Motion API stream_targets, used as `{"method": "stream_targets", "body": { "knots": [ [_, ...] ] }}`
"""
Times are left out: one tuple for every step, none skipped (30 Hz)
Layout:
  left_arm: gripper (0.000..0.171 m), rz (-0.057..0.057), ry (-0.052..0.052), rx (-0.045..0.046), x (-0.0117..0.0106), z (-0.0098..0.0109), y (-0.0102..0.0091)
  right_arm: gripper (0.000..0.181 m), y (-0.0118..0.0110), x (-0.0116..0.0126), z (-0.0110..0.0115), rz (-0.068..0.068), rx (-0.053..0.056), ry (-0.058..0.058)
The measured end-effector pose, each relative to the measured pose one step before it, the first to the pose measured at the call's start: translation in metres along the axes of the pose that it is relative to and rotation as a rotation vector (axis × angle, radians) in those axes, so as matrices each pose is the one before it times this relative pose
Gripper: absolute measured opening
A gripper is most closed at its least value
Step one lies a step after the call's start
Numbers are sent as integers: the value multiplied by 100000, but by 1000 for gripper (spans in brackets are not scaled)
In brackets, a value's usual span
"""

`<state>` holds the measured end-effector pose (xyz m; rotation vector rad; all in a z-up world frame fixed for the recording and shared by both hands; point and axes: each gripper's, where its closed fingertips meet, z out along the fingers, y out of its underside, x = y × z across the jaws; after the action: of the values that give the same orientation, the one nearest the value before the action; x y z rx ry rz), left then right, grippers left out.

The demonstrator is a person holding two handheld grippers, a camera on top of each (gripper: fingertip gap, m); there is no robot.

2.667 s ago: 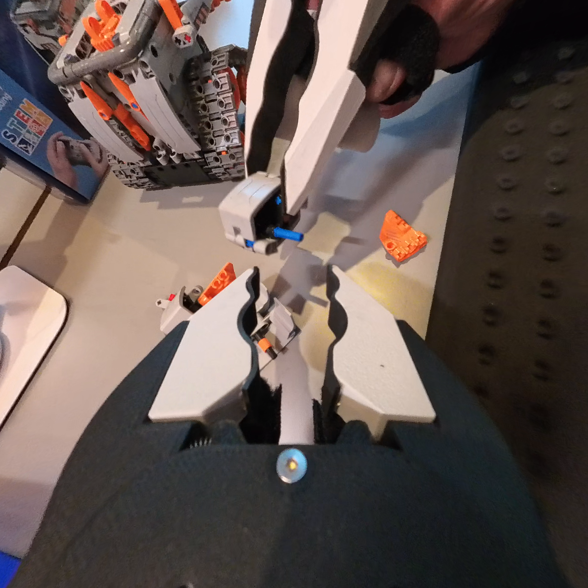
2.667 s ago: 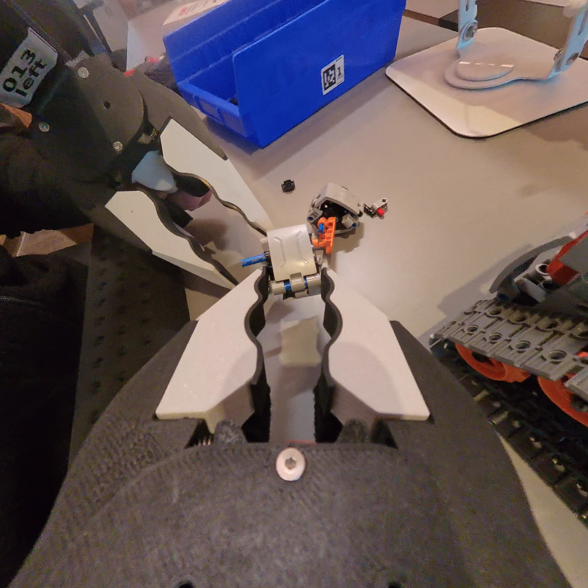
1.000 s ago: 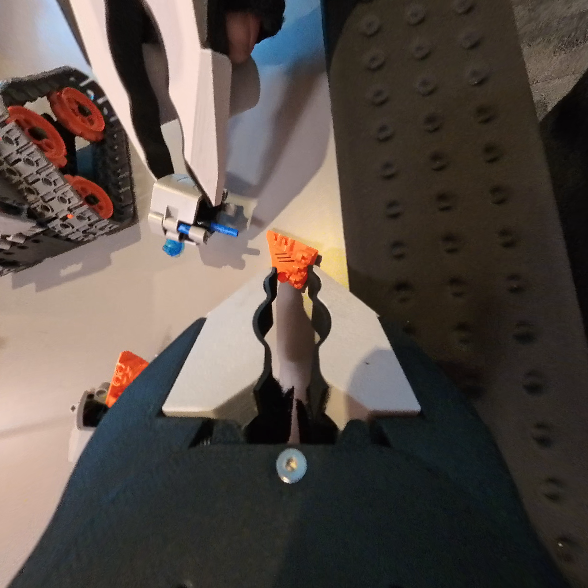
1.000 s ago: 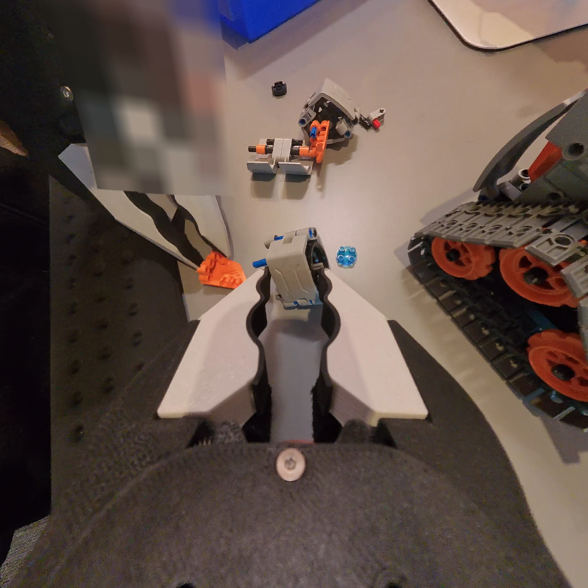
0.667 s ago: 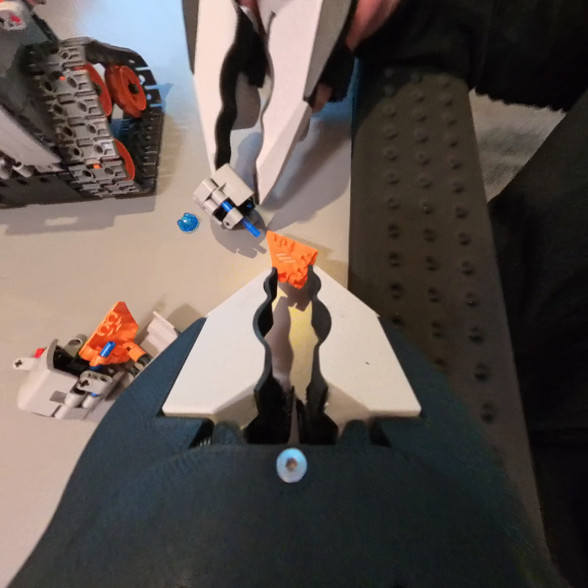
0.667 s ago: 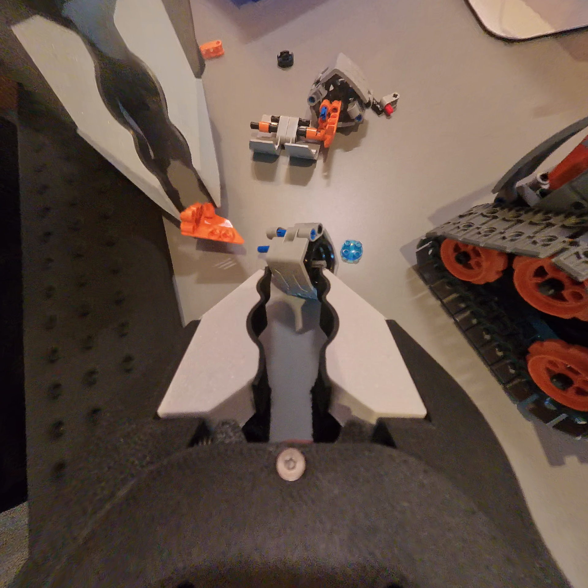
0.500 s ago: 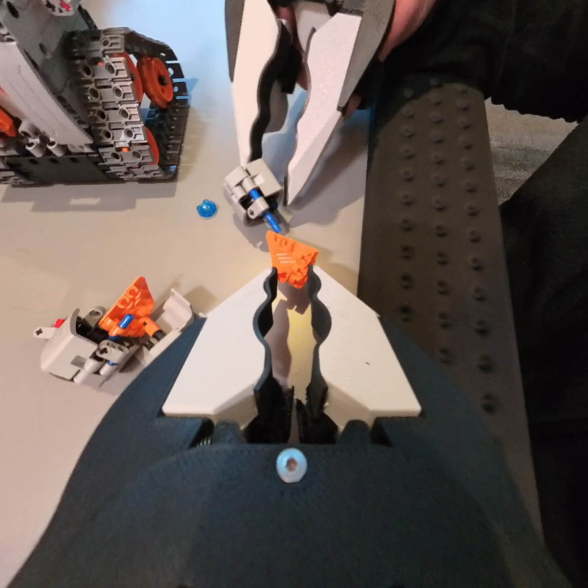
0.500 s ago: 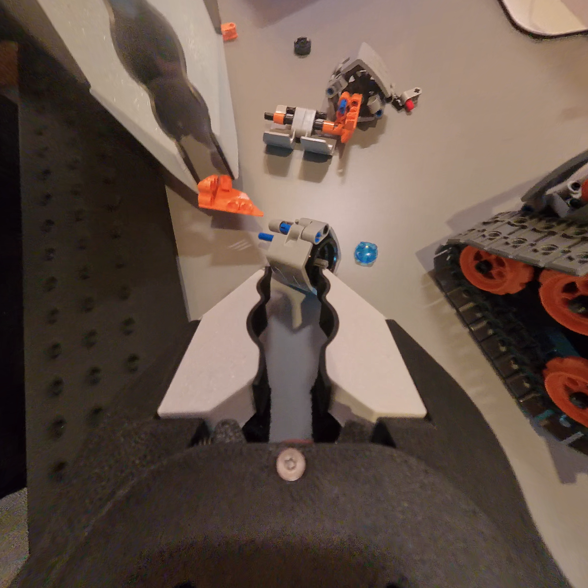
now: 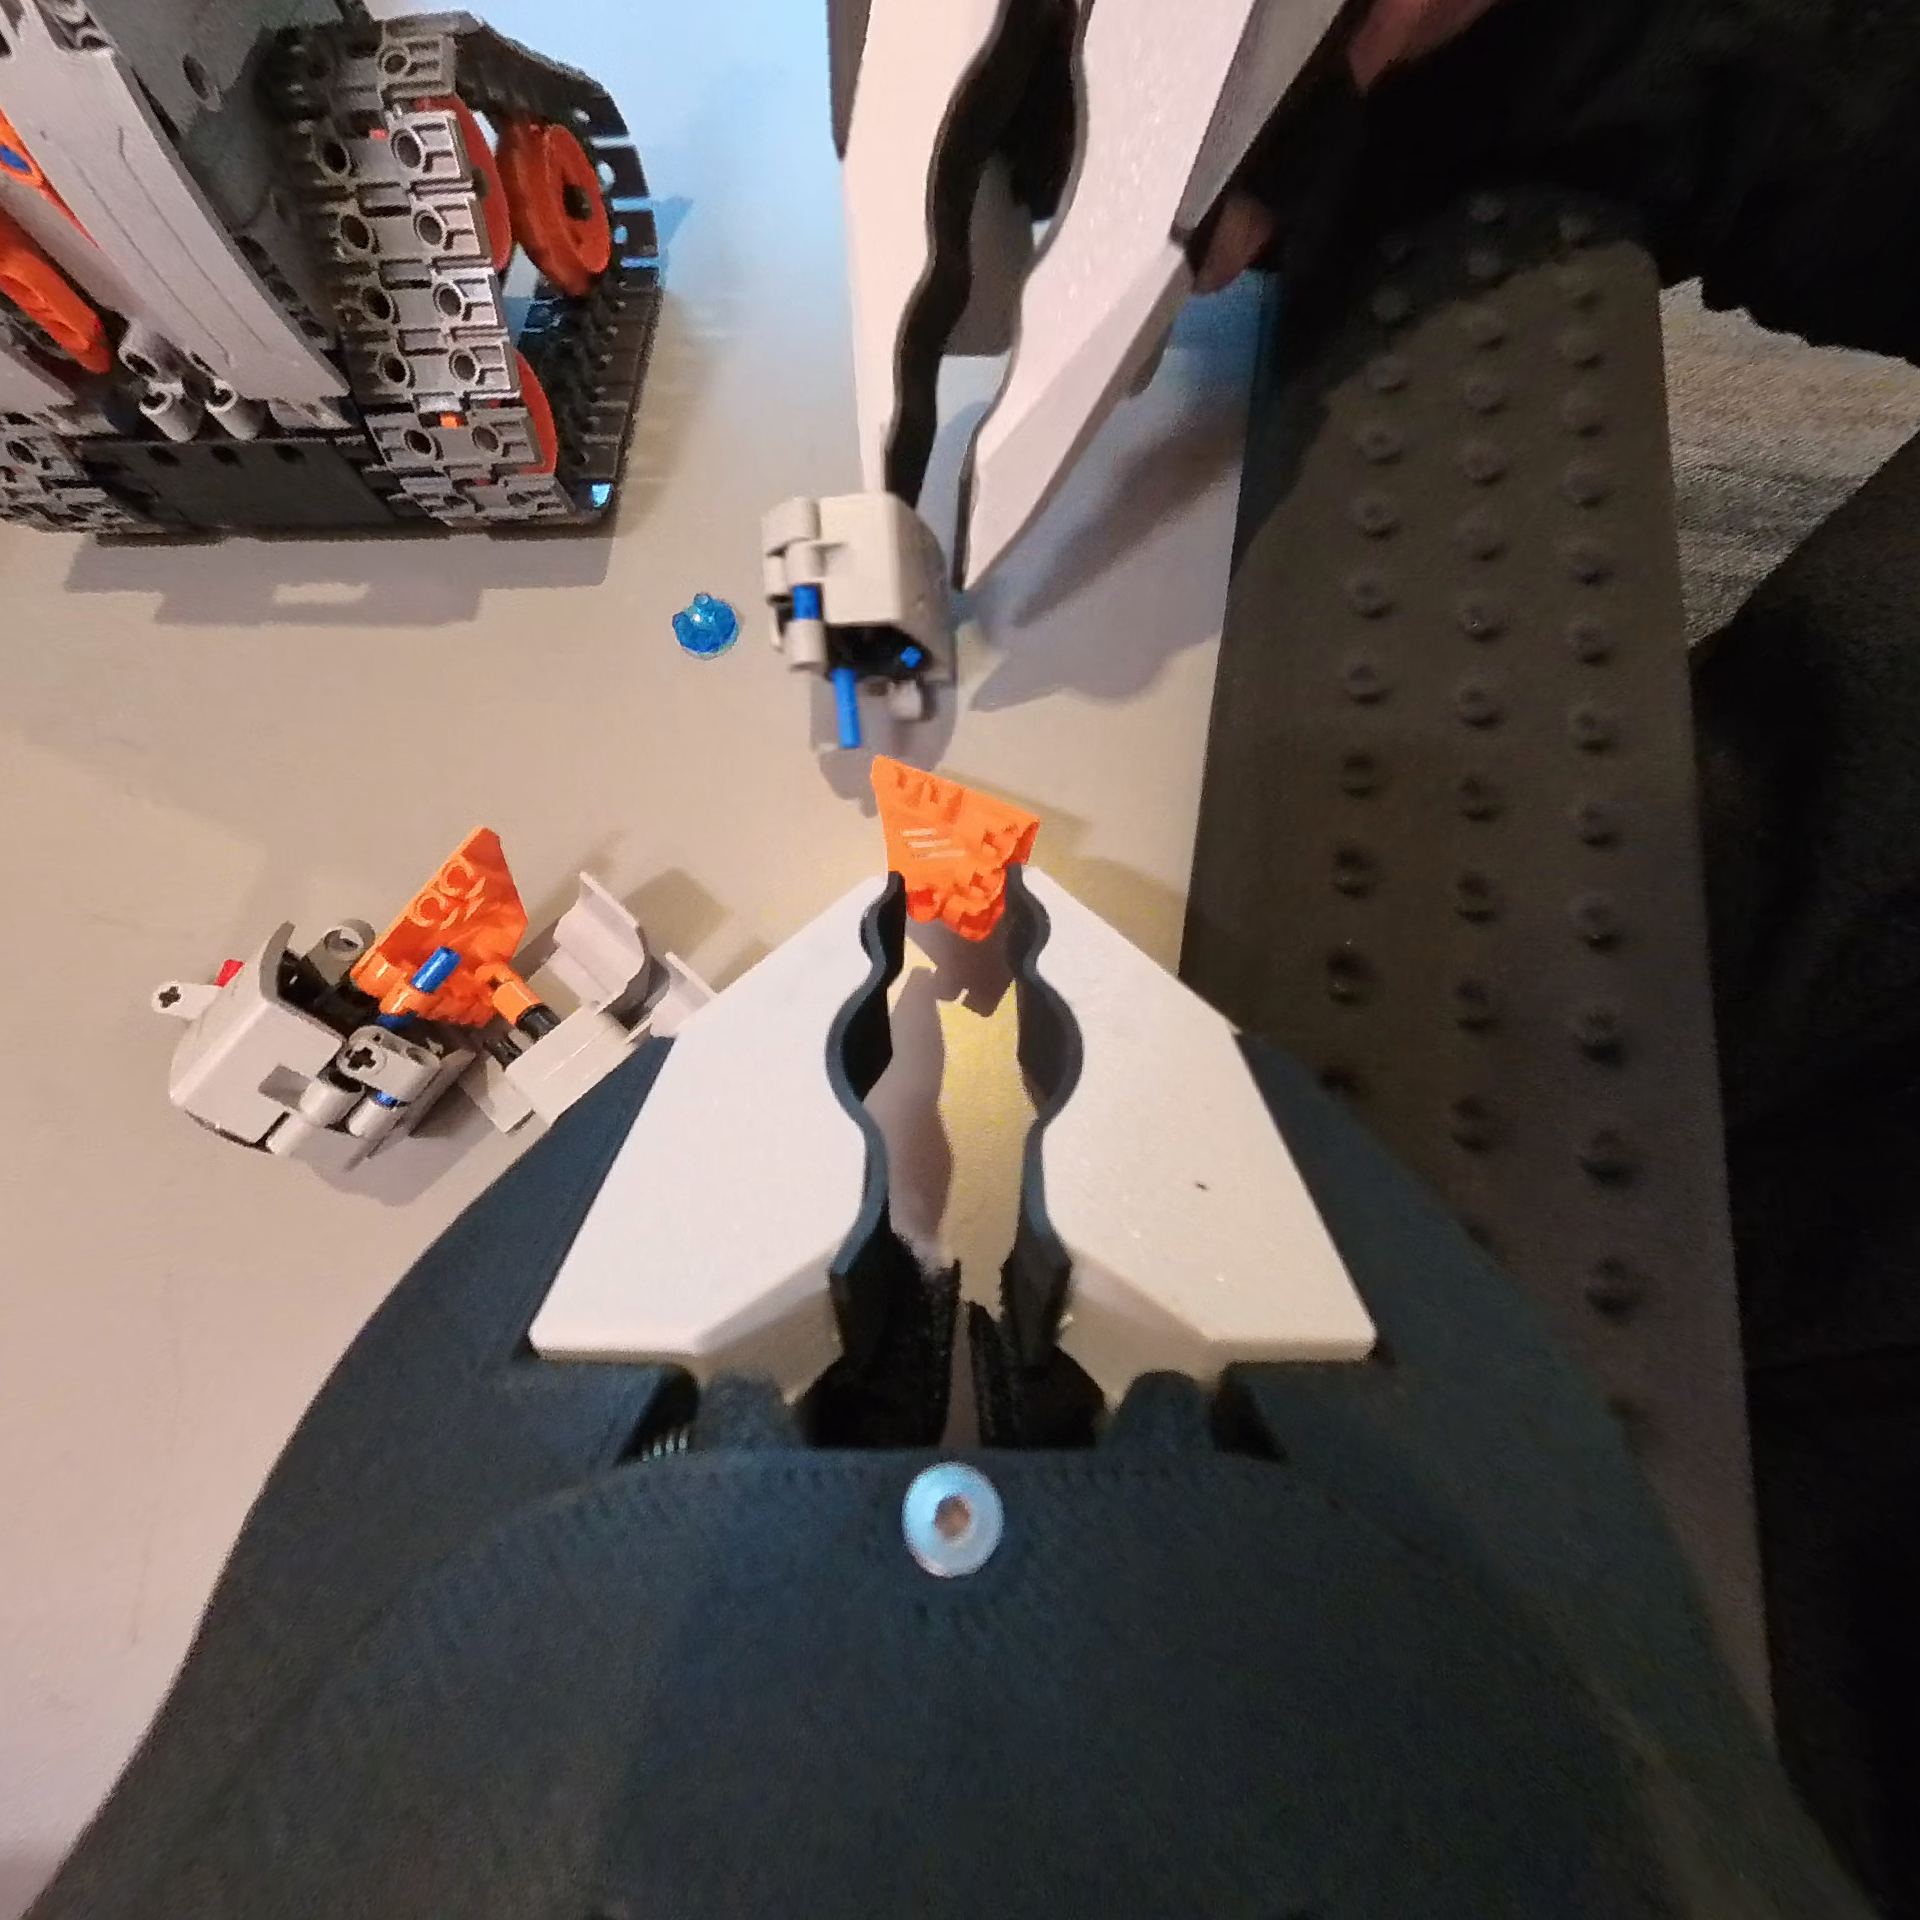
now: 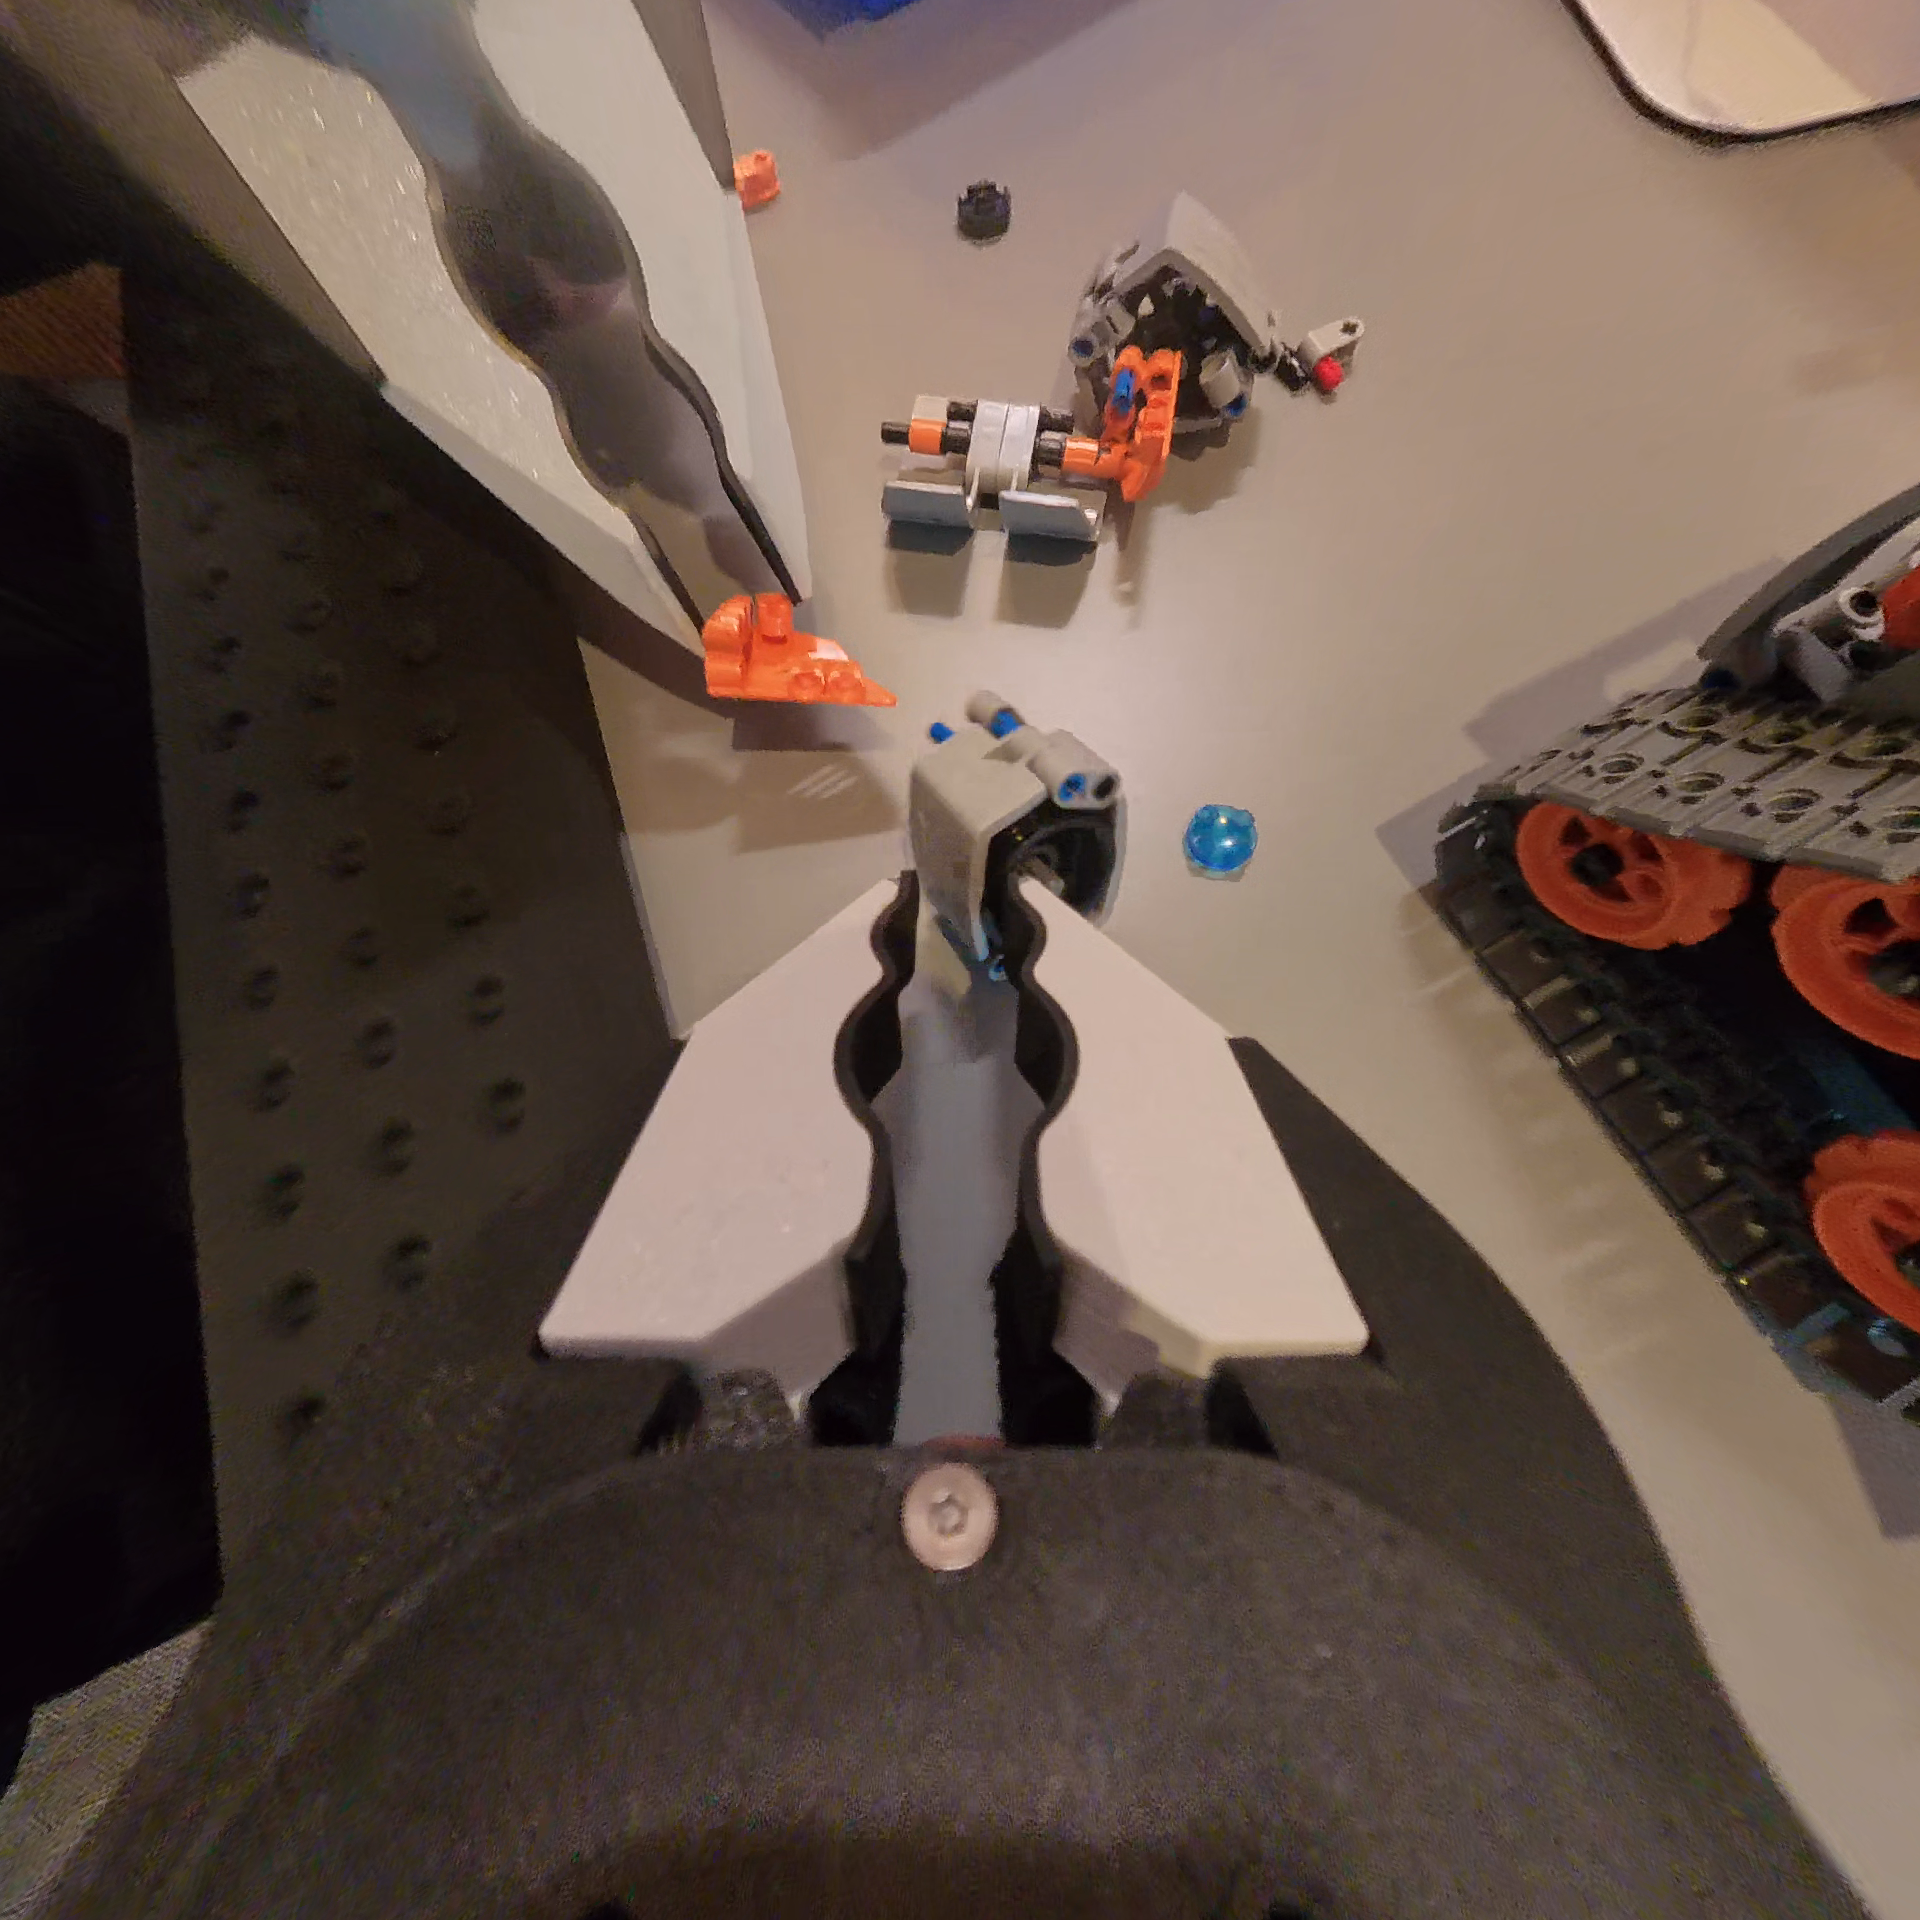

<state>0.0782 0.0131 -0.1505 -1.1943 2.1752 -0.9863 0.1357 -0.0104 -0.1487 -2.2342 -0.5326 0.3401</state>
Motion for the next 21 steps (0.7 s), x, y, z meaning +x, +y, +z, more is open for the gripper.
{"method": "stream_targets", "body": {
  "knots": [
    [17, 477, -575, -317, -25, 9, 37, 12, -249, -146, -119, -204, 536, -513],
    [16, 476, -723, -307, -43, -17, 17, 9, -117, -183, -51, -1105, -368, -341],
    [16, 456, -534, -257, -26, -21, 30, 9, -34, -220, 61, -320, -908, -794],
    [17, -85, -150, -260, 2, 4, 68, 11, 76, -275, 165, 1488, -1448, -1861],
    [17, -299, 147, -142, 14, 12, 56, 15, 174, -284, 233, 1644, -1904, -2573],
    [17, -159, -21, -171, -5, 13, 70, 18, 139, -73, 193, 304, -1241, -1251],
    [17, 124, -220, -8, -41, -22, 32, 23, 170, 215, 121, -83, -1123, 762],
    [17, 26, -148, 71, -41, -38, -11, 28, 392, 161, 25, -187, -2509, 647],
    [17, -73, -148, 186, -38, -47, -26, 32, 286, 80, -178, -773, -1681, 516],
    [17, -49, -169, 149, -50, -40, -2, 33, -88, 1, -380, -494, 1035, 75],
    [16, 53, -192, 139, -64, -21, 10, 34, -310, -157, -464, 257, 2280, -1189],
    [16, 19, -1, 66, -36, -9, 6, 34, -202, -96, -442, 311, 1401, -985],
    [16, -51, 138, 98, -17, -6, -12, 34, -59, 245, -406, -314, 385, 1121],
    [16, 6, -13, 197, -40, 5, -42, 33, -62, 496, -367, -658, 362, 2541],
    [16, 90, -31, 240, -9, -16, -59, 34, -104, 459, -197, -217, 585, 1949],
    [16, 192, -55, 224, 7, -6, -68, 36, -191, 415, -20, 515, 955, 1393],
    [16, 328, -260, -123, -11, 1, 4, 42, -264, 415, 155, 778, 1231, 1435],
    [16, 473, -527, -352, -34, 27, 49, 51, -170, 249, 355, 223, 505, 739],
    [16, 343, -503, -271, -31, -1, 40, 57, 16, 128, 522, -503, -704, 318],
    [16, 257, -412, -28, -10, -10, -12, 60, 148, 181, 571, -486, -1505, 769],
    [16, 189, -517, -33, -34, -37, -13, 62, 173, 110, 542, -195, -1624, 381]
  ]
}}
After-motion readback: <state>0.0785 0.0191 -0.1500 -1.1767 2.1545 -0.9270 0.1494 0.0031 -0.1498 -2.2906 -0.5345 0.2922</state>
